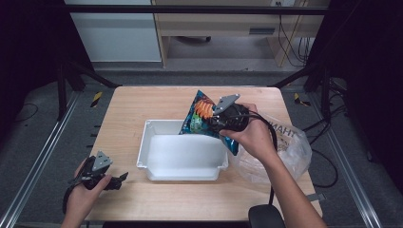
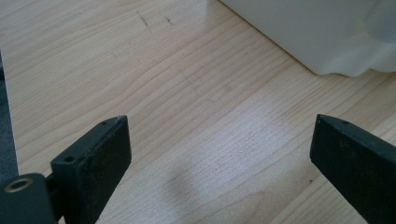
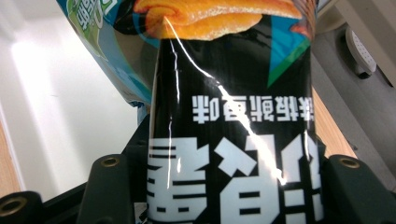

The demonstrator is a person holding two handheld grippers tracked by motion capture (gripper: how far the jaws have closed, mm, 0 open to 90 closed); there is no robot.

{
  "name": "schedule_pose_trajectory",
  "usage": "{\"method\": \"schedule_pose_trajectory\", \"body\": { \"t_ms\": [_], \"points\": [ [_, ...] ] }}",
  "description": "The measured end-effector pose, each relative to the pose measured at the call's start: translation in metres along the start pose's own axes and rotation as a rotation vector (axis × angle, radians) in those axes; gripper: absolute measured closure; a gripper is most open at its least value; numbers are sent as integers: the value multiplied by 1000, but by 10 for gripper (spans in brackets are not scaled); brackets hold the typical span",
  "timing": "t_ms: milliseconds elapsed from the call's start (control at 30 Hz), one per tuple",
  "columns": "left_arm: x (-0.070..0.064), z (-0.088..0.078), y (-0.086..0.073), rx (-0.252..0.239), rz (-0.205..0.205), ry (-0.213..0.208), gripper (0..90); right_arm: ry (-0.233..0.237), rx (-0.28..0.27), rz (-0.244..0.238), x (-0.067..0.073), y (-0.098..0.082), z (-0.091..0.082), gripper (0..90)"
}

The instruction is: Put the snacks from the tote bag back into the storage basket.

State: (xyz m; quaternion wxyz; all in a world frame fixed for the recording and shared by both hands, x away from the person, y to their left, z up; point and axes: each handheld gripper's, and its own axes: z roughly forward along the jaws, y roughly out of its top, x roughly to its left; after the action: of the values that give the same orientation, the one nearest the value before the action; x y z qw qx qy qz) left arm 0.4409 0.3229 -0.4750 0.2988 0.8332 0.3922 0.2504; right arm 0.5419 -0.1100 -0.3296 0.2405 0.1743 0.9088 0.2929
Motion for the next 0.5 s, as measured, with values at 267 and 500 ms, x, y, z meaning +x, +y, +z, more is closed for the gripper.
{"method": "schedule_pose_trajectory", "body": {
  "t_ms": [267, 500],
  "points": [
    [2, -1, -1, -1, -8, 3, 49, 17, -23, -19, 6, 11, 9, 423],
    [1, -1, -1, -4, -6, 1, 50, 40, -7, -56, 15, 20, 17, 422]
  ]
}}
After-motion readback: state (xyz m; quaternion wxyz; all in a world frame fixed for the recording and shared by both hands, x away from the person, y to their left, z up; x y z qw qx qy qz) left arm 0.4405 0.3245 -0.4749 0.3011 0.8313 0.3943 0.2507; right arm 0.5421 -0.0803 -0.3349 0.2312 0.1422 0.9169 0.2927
